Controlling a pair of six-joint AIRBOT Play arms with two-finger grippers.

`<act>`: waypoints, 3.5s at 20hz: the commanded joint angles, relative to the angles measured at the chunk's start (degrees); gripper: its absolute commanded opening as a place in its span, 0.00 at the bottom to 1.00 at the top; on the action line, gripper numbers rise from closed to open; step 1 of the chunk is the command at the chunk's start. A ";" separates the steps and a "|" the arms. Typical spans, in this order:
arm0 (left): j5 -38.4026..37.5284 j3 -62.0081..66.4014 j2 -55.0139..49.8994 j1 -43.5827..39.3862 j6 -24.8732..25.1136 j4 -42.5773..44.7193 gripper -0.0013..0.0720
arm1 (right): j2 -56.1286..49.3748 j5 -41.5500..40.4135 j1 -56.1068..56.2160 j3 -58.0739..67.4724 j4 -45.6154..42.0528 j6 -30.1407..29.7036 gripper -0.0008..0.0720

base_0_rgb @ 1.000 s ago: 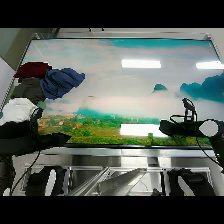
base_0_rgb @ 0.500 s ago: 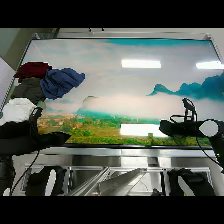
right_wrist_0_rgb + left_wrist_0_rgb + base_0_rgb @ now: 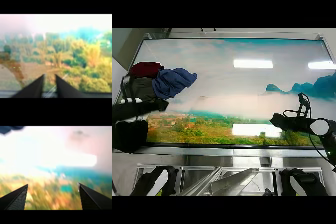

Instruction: Fold the shirts.

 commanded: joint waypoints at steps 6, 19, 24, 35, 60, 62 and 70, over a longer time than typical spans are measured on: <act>9.16 56.57 -56.04 -0.11 -0.33 5.03 0.96 | -6.08 -3.43 -0.02 0.00 -0.90 0.00 0.71; 24.81 68.70 -62.86 -4.33 -1.20 -1.49 0.03 | -8.00 -3.87 -0.04 0.04 -0.87 -2.03 0.70; 31.91 54.62 -47.04 -15.85 2.93 -12.85 0.03 | -7.98 -3.23 -0.04 0.81 -0.87 -6.34 0.71; 7.82 14.93 -24.59 -40.28 4.02 -12.59 0.75 | -7.52 2.25 -0.02 2.56 5.73 -12.94 0.71; 10.08 -3.34 -24.57 -26.21 6.25 -17.49 0.04 | -62.79 6.64 12.15 44.50 26.16 -49.99 0.68; 10.12 -1.97 -22.99 -25.77 6.23 -15.65 0.04 | -62.73 7.98 12.46 44.94 26.16 -49.96 0.21; 19.39 10.34 -8.57 -10.99 5.75 -15.30 0.03 | -47.63 20.87 6.95 51.25 26.18 -46.90 0.04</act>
